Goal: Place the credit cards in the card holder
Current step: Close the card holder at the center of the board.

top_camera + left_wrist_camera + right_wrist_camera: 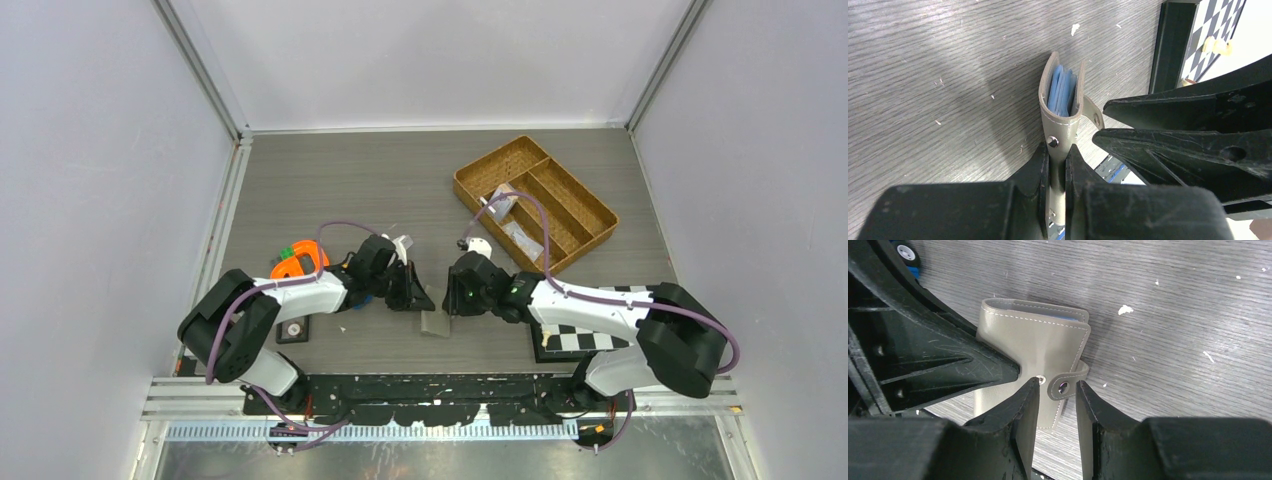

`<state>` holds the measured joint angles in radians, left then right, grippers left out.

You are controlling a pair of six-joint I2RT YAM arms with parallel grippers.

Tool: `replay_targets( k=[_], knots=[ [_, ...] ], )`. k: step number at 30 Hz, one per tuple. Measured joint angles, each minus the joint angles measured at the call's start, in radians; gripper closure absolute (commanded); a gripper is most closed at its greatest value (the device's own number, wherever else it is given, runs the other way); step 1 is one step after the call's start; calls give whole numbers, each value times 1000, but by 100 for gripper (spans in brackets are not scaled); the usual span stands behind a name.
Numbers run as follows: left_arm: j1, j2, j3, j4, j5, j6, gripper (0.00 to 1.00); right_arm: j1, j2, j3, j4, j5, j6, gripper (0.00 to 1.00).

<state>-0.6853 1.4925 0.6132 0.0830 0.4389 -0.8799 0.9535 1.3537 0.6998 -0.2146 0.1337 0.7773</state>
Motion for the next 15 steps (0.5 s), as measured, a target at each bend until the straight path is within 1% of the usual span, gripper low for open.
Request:
replay_targets(
  k=[9, 15],
  knots=[
    [0, 0, 0, 0, 0, 0, 100, 0, 16, 10, -8, 6, -11, 83],
    [0, 0, 0, 0, 0, 1, 100, 0, 16, 11, -19, 15, -11, 92]
  ],
)
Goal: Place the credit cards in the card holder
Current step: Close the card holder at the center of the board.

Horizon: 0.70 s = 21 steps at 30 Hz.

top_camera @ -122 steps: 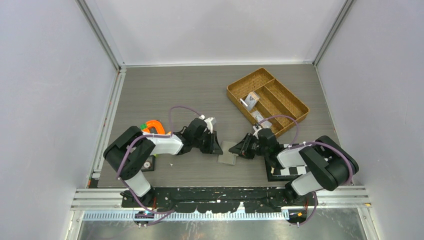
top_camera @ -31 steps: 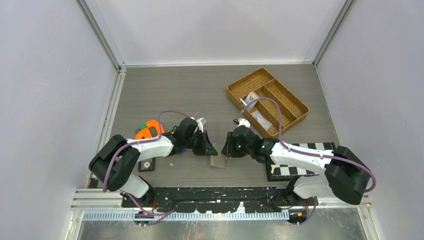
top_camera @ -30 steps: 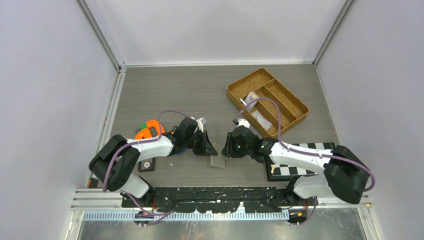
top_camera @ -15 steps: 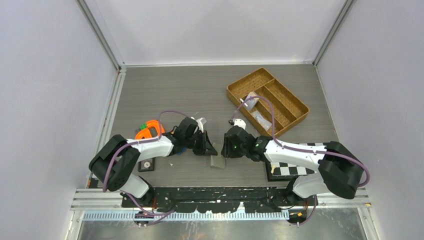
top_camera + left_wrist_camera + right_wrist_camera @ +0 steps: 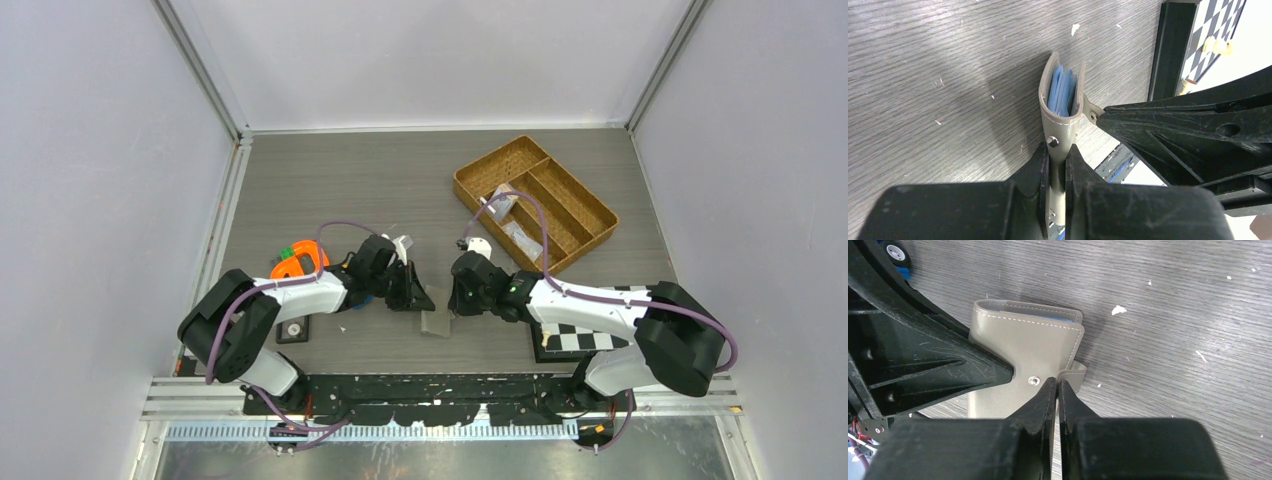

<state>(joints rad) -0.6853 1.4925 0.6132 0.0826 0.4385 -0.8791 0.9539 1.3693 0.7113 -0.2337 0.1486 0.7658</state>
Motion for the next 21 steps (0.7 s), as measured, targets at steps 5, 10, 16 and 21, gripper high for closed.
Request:
replay_targets(
  k=[5, 10, 16, 21],
  knots=[
    [0, 0, 0, 0, 0, 0, 100, 0, -2, 0, -8, 8, 0, 100],
    [0, 0, 0, 0, 0, 0, 100, 0, -8, -16, 13, 3, 1, 99],
    [0, 0, 0, -2, -1, 1, 100, 0, -67, -85, 95, -25, 5, 100],
    [0, 0, 0, -2, -1, 1, 100, 0, -78, -111, 152, -57, 5, 100]
  ],
)
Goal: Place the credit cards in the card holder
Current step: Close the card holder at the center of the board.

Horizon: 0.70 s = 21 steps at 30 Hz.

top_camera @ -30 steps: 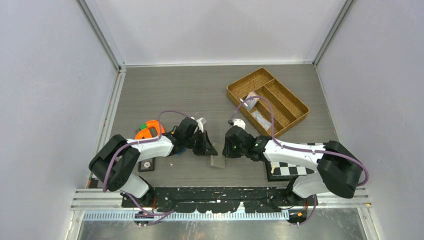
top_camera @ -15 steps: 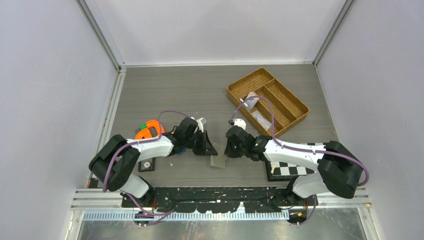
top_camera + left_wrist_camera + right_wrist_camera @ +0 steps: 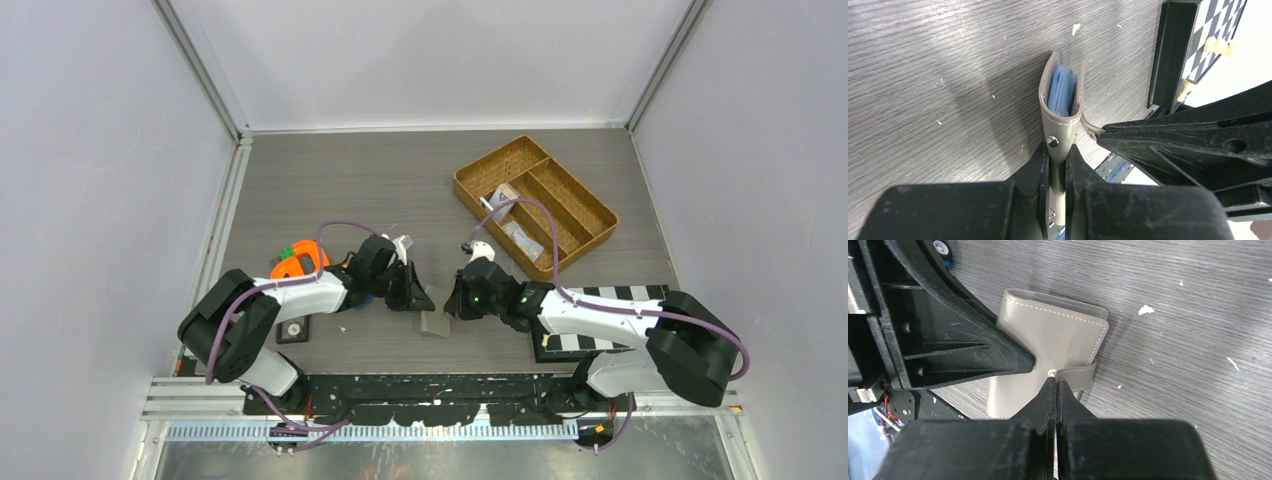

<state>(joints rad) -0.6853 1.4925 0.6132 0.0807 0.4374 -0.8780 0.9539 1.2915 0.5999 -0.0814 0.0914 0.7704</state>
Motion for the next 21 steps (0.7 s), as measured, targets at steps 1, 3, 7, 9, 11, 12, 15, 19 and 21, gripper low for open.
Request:
replay_targets(
  k=[1, 3, 7, 9, 11, 12, 15, 19, 21],
  knots=[
    [0, 0, 0, 0, 0, 0, 100, 0, 0, -2, 11, -6, 0, 100],
    [0, 0, 0, -1, 0, 0, 100, 0, 5, -3, 28, -15, 0, 100],
    [0, 0, 0, -3, 0, 0, 100, 0, 25, -4, 58, -31, 0, 100],
    [0, 0, 0, -3, 0, 0, 100, 0, 31, -4, 63, -34, 0, 100],
    [0, 0, 0, -3, 0, 0, 100, 0, 34, -4, 66, -37, 0, 100],
    [0, 0, 0, -3, 0, 0, 100, 0, 34, -4, 66, -37, 0, 100],
    [0, 0, 0, -3, 0, 0, 100, 0, 35, -4, 66, -36, 0, 100],
    [0, 0, 0, -3, 0, 0, 100, 0, 35, -4, 66, -35, 0, 100],
    [0, 0, 0, -3, 0, 0, 100, 0, 37, -4, 66, -35, -1, 99]
  ],
)
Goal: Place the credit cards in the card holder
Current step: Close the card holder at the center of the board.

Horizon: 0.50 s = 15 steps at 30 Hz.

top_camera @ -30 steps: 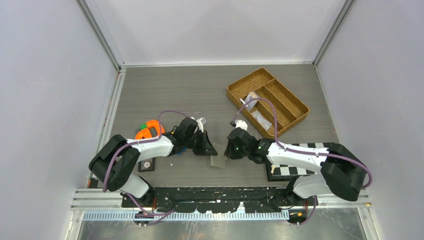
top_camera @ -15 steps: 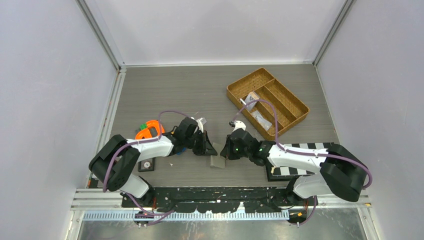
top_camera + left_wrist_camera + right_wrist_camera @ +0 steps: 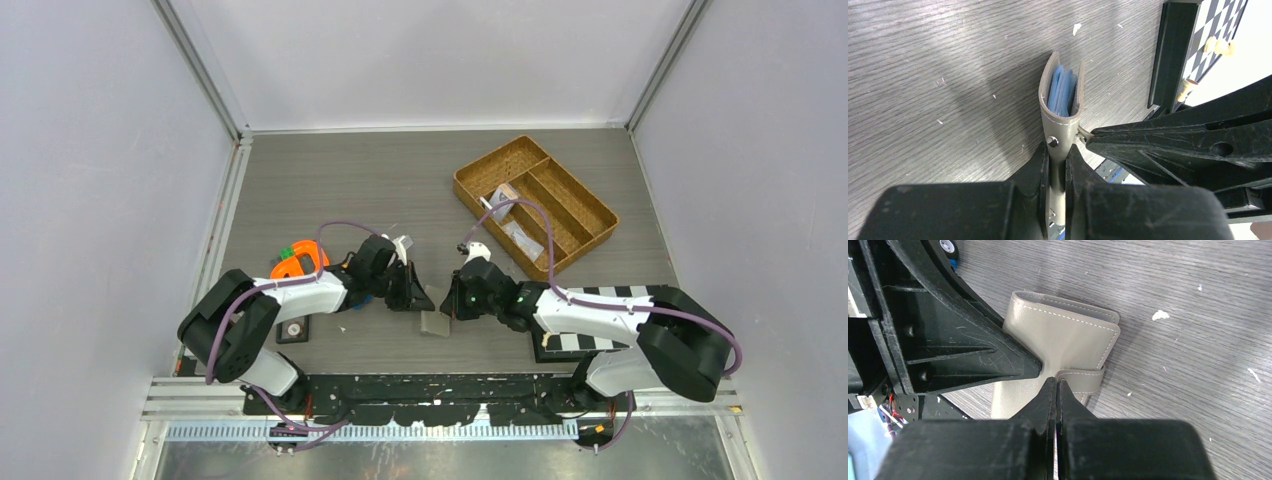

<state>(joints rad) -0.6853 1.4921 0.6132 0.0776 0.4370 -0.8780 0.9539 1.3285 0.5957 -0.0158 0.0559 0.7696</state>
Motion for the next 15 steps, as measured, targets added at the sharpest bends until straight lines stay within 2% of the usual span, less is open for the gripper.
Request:
replay_targets(
  k=[15],
  knots=[
    [0, 0, 0, 0, 0, 0, 100, 0, 10, 0, 1, 0, -1, 99]
  ],
)
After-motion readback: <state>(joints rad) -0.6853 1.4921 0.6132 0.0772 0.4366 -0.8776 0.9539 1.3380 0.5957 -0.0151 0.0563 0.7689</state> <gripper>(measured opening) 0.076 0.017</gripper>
